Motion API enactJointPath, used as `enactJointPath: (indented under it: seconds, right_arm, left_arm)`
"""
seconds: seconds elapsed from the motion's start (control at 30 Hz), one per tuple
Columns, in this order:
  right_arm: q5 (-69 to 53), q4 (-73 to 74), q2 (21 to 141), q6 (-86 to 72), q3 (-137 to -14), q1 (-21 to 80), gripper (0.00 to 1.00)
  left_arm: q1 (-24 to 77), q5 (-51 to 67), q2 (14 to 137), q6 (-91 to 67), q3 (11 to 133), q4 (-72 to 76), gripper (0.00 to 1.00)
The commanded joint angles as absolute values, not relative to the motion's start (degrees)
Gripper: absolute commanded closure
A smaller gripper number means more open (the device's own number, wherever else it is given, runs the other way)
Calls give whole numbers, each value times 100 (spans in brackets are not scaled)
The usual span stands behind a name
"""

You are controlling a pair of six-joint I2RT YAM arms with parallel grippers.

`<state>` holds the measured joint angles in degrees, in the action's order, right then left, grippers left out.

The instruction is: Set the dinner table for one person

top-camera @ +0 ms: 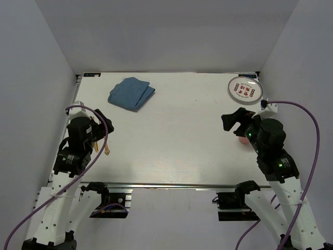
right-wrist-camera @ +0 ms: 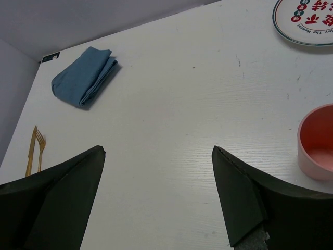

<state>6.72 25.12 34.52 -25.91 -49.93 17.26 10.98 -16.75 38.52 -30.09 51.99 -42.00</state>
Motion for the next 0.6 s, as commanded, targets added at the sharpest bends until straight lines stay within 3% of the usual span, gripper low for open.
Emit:
enactJointPath:
  seconds: [0.0,0.33,0.57]
  right_arm:
    - [694,2356,3384,-2514,-5229,1705,11]
    - [238,2452,3445,-2487,-5177,1705,11]
    - [202,2487,3401,-2716,-4878,1696,11]
  left_arm:
    - [1072,-1784,3823,-3059,5212,-4219,2]
    - [1072,-942,4209,-3331,5264,-3885,2]
    - [1125,667,6666,-3357,6448,-3499,2]
